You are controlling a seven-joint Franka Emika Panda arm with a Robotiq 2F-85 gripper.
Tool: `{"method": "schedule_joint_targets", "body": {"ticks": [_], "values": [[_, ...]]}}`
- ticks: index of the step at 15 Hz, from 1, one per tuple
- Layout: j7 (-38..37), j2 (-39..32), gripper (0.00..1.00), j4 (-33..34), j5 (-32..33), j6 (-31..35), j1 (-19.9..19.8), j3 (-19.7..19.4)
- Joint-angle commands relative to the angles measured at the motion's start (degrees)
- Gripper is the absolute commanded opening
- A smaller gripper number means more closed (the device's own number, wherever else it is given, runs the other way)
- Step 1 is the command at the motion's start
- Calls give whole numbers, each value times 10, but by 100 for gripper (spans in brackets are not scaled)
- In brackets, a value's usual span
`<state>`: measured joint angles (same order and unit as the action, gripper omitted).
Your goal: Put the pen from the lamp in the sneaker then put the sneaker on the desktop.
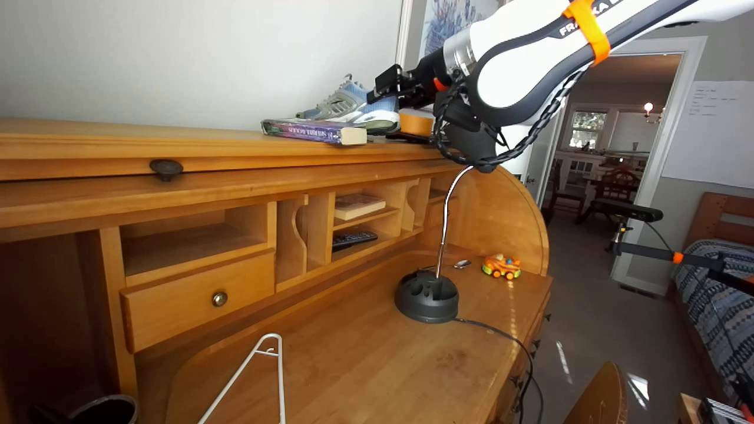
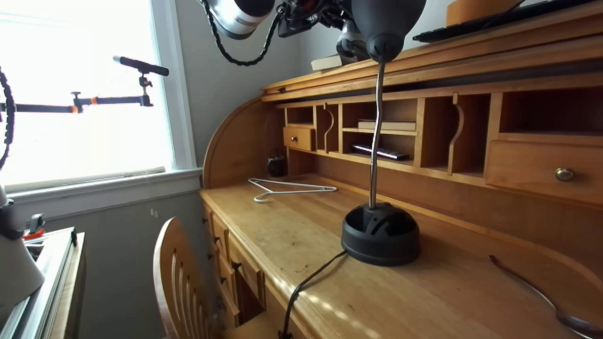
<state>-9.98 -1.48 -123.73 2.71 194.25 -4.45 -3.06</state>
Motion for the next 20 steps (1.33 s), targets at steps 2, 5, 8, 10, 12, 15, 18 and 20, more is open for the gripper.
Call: {"method": "schedule_joint_targets", "body": {"ticks": [2,5,8,10,12,15,18,20], "values": [[24,54,45,-62,-29,20,-2,-10],[33,69,45,-83,-30,9,-4,-16],[35,71,45,-89,-33,-7,0,-17],[36,62,45,-82,-34,-15,0,-16],[39,52,45,-75,-33,-30,-3,-18],[40,41,45,-65,-33,-38,-4,-19],[38,39,45,-58,-37,-42,-2,-18],[37,42,79,-55,-39,-45,-1,-17]]}}
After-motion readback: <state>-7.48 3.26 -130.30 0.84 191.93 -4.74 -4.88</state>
